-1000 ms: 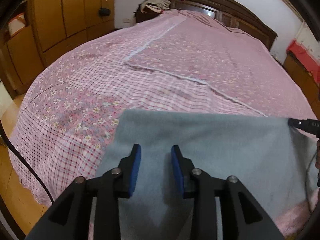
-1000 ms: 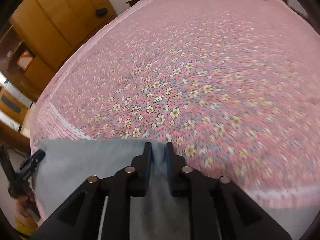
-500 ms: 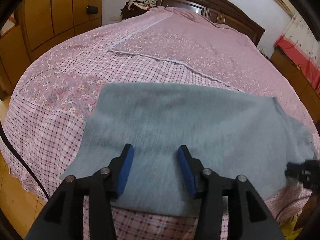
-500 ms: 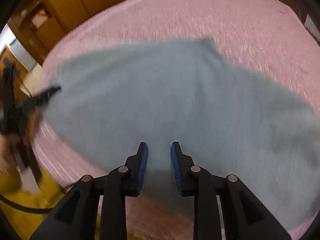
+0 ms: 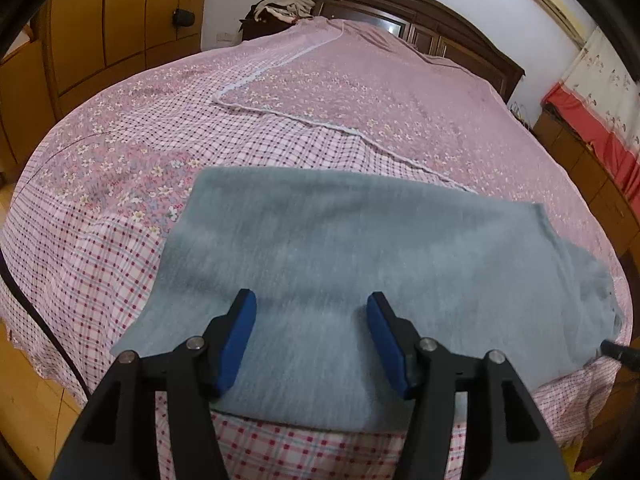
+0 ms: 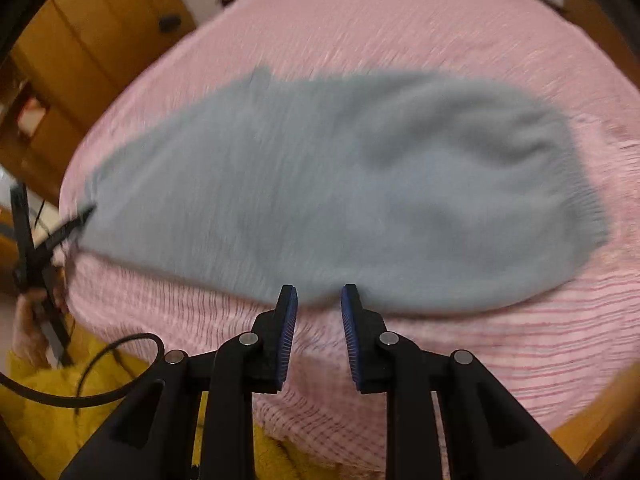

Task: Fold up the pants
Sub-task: 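Release the fabric with the left tool and smooth the folded pants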

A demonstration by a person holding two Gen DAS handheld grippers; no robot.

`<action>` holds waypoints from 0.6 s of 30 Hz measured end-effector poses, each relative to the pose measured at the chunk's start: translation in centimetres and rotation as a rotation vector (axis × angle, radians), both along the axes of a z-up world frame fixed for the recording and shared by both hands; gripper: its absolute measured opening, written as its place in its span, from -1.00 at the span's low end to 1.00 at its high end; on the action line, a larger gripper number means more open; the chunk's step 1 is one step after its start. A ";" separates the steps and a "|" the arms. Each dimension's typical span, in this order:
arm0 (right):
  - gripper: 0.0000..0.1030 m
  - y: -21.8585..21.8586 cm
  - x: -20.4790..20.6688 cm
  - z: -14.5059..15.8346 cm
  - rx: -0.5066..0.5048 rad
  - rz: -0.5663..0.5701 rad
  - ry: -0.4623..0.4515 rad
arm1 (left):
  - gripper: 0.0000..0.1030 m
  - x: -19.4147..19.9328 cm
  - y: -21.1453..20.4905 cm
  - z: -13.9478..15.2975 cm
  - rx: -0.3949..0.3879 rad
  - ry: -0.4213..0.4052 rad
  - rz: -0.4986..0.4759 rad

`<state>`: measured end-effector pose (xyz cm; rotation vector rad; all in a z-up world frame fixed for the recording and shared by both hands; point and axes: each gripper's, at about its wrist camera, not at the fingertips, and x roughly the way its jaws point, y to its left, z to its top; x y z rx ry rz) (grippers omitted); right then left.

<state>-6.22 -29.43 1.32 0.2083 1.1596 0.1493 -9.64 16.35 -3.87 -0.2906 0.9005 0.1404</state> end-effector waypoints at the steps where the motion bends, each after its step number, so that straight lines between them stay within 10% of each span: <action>1: -0.53 -0.5 0.3 0.6 -0.007 -0.029 -0.027 | 0.19 -0.1 0.0 0.0 -0.003 -0.003 0.004; 7: -0.51 -2.6 1.8 -0.8 -0.175 -0.166 -0.015 | 0.22 -0.3 -0.1 -0.5 0.006 0.019 0.010; 18: -0.51 -4.5 0.0 -1.9 -0.153 -0.213 0.008 | 0.24 -1.5 1.9 1.3 -0.077 0.062 -0.016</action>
